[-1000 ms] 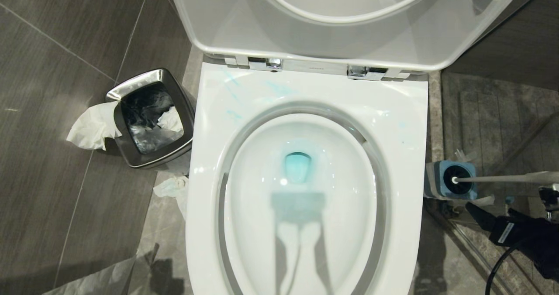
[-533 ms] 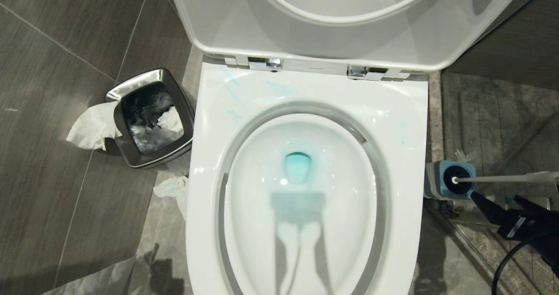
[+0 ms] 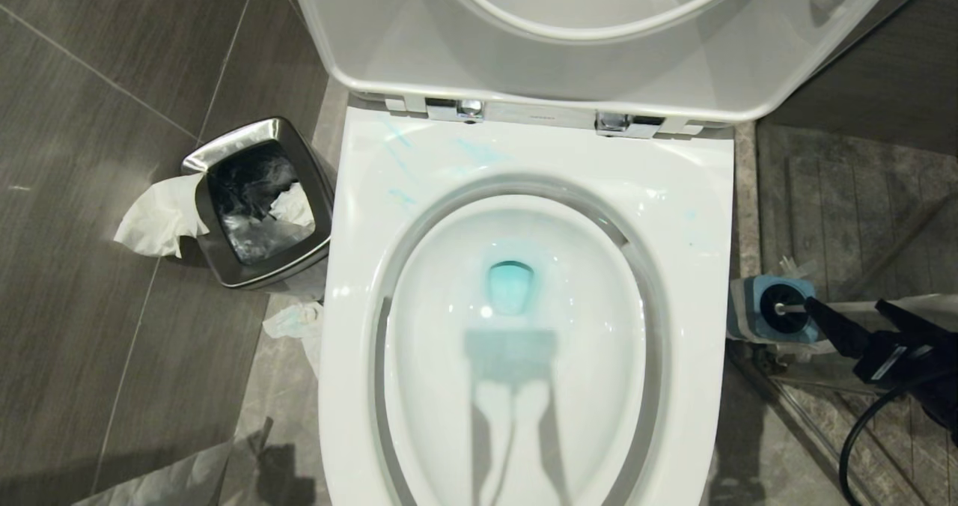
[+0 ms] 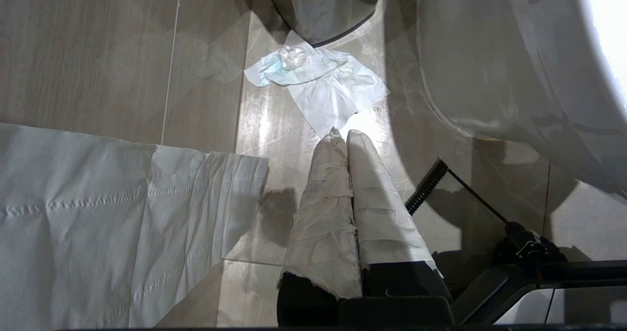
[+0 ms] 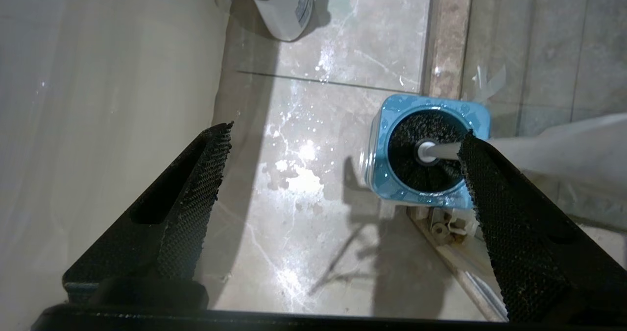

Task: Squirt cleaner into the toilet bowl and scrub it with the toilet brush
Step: Put the toilet brush back

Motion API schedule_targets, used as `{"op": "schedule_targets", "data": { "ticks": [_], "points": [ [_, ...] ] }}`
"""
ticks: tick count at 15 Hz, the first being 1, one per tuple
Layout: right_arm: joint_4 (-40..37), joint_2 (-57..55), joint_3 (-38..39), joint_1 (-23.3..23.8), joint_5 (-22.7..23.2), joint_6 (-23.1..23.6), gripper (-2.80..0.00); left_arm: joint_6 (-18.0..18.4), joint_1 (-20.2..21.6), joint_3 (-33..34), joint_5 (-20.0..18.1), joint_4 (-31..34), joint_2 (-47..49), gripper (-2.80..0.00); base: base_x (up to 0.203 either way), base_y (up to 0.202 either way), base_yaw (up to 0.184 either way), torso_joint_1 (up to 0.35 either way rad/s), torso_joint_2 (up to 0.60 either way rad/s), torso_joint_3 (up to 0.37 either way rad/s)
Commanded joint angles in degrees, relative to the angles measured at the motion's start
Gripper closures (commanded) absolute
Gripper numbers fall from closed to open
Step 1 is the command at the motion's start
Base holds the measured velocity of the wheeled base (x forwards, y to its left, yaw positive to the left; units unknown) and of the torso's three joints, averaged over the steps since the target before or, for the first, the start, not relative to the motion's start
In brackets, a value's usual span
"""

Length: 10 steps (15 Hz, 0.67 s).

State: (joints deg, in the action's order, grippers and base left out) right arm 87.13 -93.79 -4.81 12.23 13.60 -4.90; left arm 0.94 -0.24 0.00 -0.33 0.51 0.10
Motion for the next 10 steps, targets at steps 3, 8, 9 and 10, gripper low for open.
{"op": "schedule_targets", "data": {
  "ticks": [3, 8, 9, 10],
  "points": [
    [0.5, 0.1, -2.4, 0.0, 0.3, 0.0, -2.80, 0.0, 0.0, 0.1, 0.0, 0.0, 0.1, 0.00, 0.000, 0.000, 0.000, 0.000, 0.00, 0.000],
    [-1.5, 1.0, -9.8, 0.0, 0.3, -2.8, -2.80, 0.0, 0.0, 0.1, 0.0, -0.1, 0.1, 0.00, 0.000, 0.000, 0.000, 0.000, 0.00, 0.000],
    [-3.2, 1.8, -11.1, 0.0, 0.4, -3.0, -2.80, 0.0, 0.0, 0.1, 0.0, -0.1, 0.1, 0.00, 0.000, 0.000, 0.000, 0.000, 0.00, 0.000],
    [-5.6, 2.7, -12.9, 0.0, 0.4, -3.0, -2.80, -0.1, 0.0, 0.1, 0.0, -0.1, 0.1, 0.00, 0.000, 0.000, 0.000, 0.000, 0.00, 0.000]
  ]
}}
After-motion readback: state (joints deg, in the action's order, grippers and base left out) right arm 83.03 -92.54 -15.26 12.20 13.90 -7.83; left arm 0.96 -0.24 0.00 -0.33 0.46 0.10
